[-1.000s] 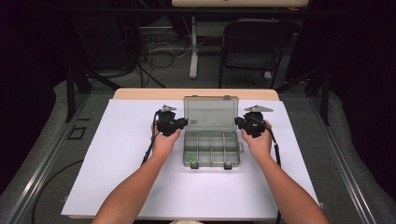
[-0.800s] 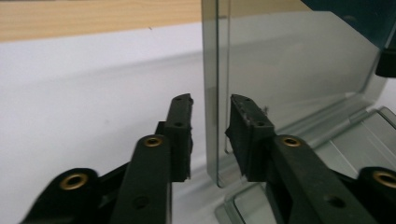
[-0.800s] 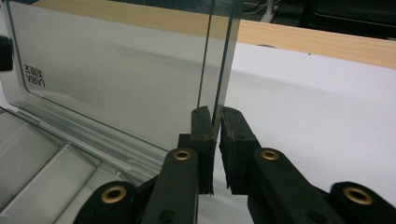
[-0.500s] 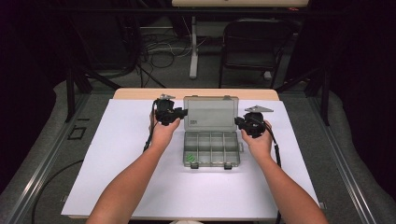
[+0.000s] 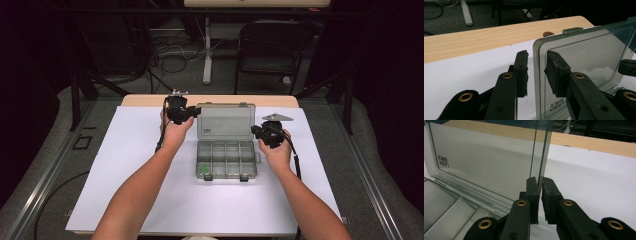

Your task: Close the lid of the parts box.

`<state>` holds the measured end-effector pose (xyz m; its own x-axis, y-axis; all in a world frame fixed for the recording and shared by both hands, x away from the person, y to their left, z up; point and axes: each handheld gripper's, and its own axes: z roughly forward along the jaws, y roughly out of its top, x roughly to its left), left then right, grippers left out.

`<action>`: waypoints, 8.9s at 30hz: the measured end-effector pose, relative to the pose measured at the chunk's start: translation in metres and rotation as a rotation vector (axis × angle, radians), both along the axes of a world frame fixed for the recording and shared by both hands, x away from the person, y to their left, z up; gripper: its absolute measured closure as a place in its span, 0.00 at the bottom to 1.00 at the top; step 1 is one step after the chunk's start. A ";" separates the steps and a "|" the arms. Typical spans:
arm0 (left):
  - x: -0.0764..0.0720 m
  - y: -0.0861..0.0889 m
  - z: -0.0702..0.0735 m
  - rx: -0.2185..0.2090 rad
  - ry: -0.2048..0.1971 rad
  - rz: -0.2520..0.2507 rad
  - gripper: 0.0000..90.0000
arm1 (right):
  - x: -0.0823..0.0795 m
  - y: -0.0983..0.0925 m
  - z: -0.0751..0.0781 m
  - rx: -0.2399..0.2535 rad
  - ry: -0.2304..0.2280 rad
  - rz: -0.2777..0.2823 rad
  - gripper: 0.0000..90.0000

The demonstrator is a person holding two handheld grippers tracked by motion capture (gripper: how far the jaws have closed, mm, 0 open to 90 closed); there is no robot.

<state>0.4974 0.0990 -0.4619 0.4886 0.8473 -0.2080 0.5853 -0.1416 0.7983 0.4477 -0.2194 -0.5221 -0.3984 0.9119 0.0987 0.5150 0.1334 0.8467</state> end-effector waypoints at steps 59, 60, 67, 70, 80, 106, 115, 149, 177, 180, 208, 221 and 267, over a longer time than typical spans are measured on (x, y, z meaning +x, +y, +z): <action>-0.017 -0.006 0.008 0.023 -0.055 0.037 0.95 | -0.006 -0.001 0.036 0.007 -0.025 -0.007 0.98; -0.018 -0.006 0.008 0.025 -0.053 0.036 0.95 | -0.006 -0.001 0.039 0.002 -0.027 -0.004 1.00; -0.021 -0.006 0.009 0.031 -0.054 0.037 0.95 | -0.003 0.005 0.056 -0.017 -0.018 0.010 1.00; -0.022 -0.006 0.009 0.030 -0.058 0.040 0.95 | -0.002 0.009 0.062 -0.017 -0.017 0.016 1.00; -0.026 -0.006 0.008 0.024 -0.072 0.047 0.95 | 0.003 0.014 0.084 -0.006 -0.009 0.015 1.00; -0.034 -0.007 0.009 0.026 -0.084 0.056 0.95 | 0.040 0.032 0.104 -0.057 0.030 -0.042 1.00; -0.039 -0.005 0.009 0.020 -0.088 0.048 0.95 | 0.047 0.030 0.096 -0.043 0.062 -0.042 1.00; -0.065 -0.002 0.015 -0.065 -0.039 -0.085 0.81 | 0.038 0.030 0.099 -0.016 0.065 0.008 1.00; -0.077 -0.031 0.004 -0.027 0.004 -0.156 1.00 | 0.011 0.029 0.092 0.005 0.077 0.102 1.00; -0.079 -0.033 0.003 -0.026 0.004 -0.161 1.00 | 0.008 0.029 0.090 0.007 0.077 0.109 1.00; -0.092 -0.051 -0.012 -0.035 0.016 -0.168 0.99 | -0.009 0.035 0.087 -0.003 0.096 0.187 1.00; -0.099 -0.048 -0.014 -0.050 0.014 -0.173 0.98 | -0.020 0.036 0.081 -0.010 0.102 0.205 1.00; -0.126 -0.044 -0.044 -0.069 0.036 -0.198 0.97 | -0.048 0.034 0.049 -0.010 0.152 0.243 1.00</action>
<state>0.3715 0.0546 -0.5063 0.6353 0.7189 -0.2822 0.5795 -0.2022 0.7895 0.4001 -0.1858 -0.4736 -0.5867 0.7927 0.1656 0.5882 0.2766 0.7599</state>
